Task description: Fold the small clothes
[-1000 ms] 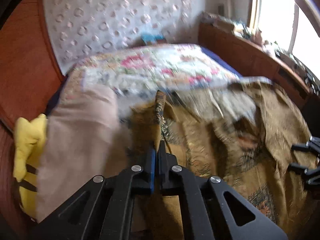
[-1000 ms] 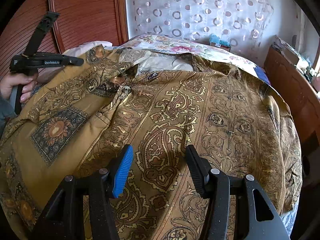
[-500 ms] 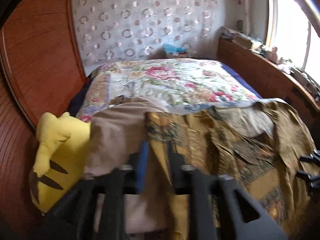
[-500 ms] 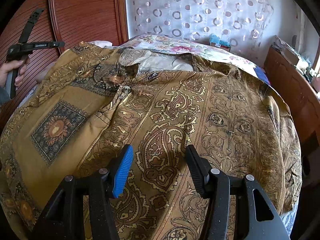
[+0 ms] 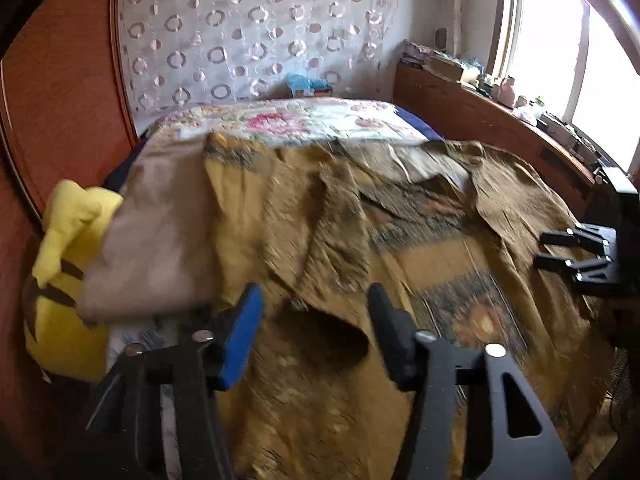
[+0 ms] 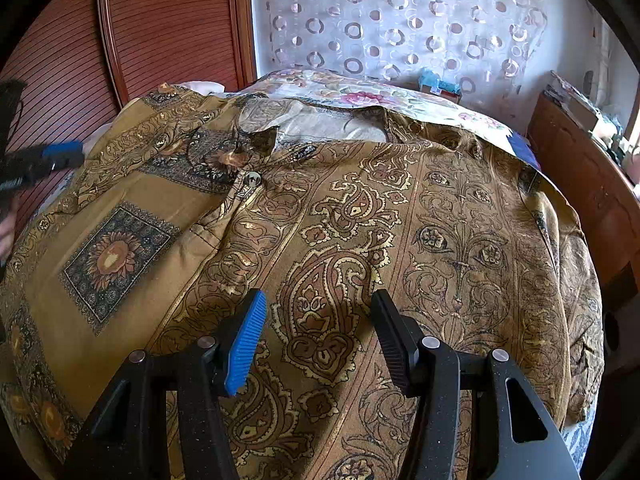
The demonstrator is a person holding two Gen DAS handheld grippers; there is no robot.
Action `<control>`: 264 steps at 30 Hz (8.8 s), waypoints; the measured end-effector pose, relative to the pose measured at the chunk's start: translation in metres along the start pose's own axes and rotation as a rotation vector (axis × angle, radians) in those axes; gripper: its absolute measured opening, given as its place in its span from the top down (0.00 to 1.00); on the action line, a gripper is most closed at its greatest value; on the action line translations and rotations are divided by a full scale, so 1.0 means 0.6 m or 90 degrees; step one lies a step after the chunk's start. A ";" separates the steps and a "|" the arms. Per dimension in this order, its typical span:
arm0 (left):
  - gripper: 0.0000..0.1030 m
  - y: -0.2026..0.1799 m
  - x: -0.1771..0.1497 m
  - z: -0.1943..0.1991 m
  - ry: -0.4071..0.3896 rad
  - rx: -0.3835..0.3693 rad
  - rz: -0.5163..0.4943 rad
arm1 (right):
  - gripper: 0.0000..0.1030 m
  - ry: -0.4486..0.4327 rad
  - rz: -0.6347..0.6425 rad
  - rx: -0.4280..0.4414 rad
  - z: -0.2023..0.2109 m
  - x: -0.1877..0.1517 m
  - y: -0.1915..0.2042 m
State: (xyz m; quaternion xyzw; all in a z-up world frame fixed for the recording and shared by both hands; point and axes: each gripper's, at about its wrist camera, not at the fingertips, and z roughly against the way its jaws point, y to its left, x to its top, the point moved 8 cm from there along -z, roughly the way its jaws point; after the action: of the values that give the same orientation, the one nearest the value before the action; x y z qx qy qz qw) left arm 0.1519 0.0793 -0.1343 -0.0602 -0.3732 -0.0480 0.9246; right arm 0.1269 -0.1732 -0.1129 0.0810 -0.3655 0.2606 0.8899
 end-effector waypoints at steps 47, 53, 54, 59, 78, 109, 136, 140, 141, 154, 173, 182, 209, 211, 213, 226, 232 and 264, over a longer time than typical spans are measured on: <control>0.52 -0.112 0.032 -0.015 -0.004 -0.067 -0.045 | 0.43 -0.001 0.001 -0.001 -0.001 0.000 0.000; 0.26 -0.121 0.051 0.015 -0.044 -0.055 -0.046 | 0.43 -0.002 0.000 -0.001 -0.001 0.000 0.000; 0.25 -0.121 0.053 0.019 -0.053 -0.050 -0.042 | 0.43 -0.002 -0.002 0.000 -0.001 0.000 -0.001; 0.24 -0.134 0.060 0.041 -0.081 -0.048 -0.043 | 0.43 -0.014 -0.024 0.013 0.013 0.001 -0.016; 0.24 -0.215 0.045 0.050 -0.089 -0.079 -0.067 | 0.43 -0.073 -0.113 -0.152 0.138 -0.046 -0.196; 0.24 -0.294 0.011 0.033 -0.062 -0.117 -0.104 | 0.65 -0.002 -0.219 -0.099 0.106 -0.084 -0.309; 0.24 -0.255 0.014 0.033 -0.069 -0.102 -0.075 | 0.95 -0.171 -0.054 -0.181 0.225 0.074 -0.201; 0.24 -0.243 0.018 0.039 -0.075 -0.096 -0.066 | 0.95 -0.166 -0.029 -0.131 0.205 0.075 -0.146; 0.24 -0.238 0.020 0.041 -0.078 -0.095 -0.062 | 0.95 -0.157 -0.021 -0.112 0.195 0.071 -0.126; 0.24 -0.199 0.026 0.045 -0.083 -0.072 -0.044 | 0.56 -0.125 -0.034 -0.023 0.114 0.026 -0.089; 0.24 -0.109 0.036 0.046 -0.087 -0.018 -0.003 | 0.56 0.017 -0.113 -0.014 -0.032 0.045 -0.126; 0.24 -0.102 0.033 0.046 -0.086 -0.016 -0.001 | 0.95 0.005 -0.080 -0.015 -0.046 0.074 -0.110; 0.24 0.002 0.108 -0.019 -0.061 0.034 0.005 | 0.51 -0.011 -0.008 -0.044 -0.055 0.127 -0.112; 0.24 0.023 0.121 -0.028 -0.056 0.042 0.011 | 0.51 -0.005 -0.020 -0.065 -0.065 0.128 -0.142; 0.24 0.043 0.134 -0.038 -0.052 0.060 0.008 | 0.51 0.002 -0.036 -0.077 -0.076 0.129 -0.168; 0.24 0.119 0.162 -0.124 0.015 0.097 0.025 | 0.49 0.004 -0.069 -0.068 -0.142 0.148 -0.210; 0.24 0.129 0.172 -0.150 0.034 0.106 0.019 | 0.45 0.004 -0.070 -0.060 -0.147 0.137 -0.225; 0.94 0.082 0.200 -0.074 -0.041 0.035 -0.006 | 0.96 -0.040 -0.035 -0.032 -0.090 0.163 -0.194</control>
State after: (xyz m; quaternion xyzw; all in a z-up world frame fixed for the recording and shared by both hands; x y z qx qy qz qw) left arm 0.2749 0.1162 -0.0861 -0.0349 -0.4044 -0.0403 0.9130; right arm 0.2790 -0.2145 -0.0788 0.0765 -0.3976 0.2239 0.8865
